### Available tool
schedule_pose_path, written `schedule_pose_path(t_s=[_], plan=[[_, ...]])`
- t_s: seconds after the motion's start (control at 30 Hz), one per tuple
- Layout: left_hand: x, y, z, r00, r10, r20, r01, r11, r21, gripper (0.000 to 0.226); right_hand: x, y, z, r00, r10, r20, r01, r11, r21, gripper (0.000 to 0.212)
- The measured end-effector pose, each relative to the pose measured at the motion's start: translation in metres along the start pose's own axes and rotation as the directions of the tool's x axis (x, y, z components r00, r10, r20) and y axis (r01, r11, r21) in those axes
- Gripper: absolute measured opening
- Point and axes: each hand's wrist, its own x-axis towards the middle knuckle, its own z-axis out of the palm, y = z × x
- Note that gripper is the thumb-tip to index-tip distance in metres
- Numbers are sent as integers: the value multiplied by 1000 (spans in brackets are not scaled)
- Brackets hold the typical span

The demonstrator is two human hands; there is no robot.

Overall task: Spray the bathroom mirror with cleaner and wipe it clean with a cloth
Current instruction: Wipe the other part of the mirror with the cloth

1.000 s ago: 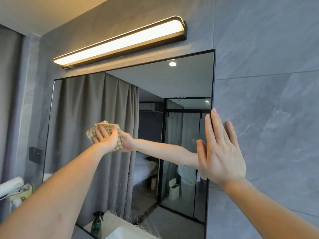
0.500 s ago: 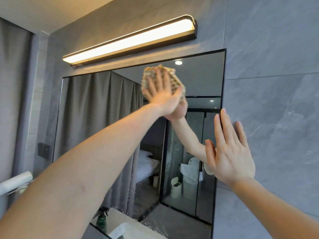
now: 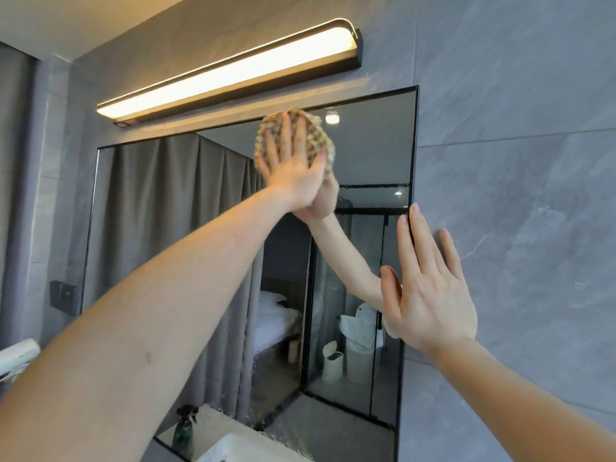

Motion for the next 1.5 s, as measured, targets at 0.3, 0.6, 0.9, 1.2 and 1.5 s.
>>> schedule_pose_path(t_s=[0.3,0.6,0.9,1.2,1.5], plan=[[-60,-148,13,894,-445,54,448,891,-72,71,0,0,0,1000,-4,5,4,1000,-14,72],[-231,-237,70,717,-655,238,679,734,-25,74,0,-3,0,1000,8,-16,-8,1000,8,72],[-260,-151,78,949,-226,218,204,972,120,89,0,-3,0,1000,0,-28,0,1000,25,72],[-176,-73,75,946,321,45,-323,924,204,73,0,-2,-1,1000,4,-29,-3,999,32,73],[-59,-61,39,987,-32,-157,43,997,69,77,0,0,0,999,-8,-36,9,1000,22,71]])
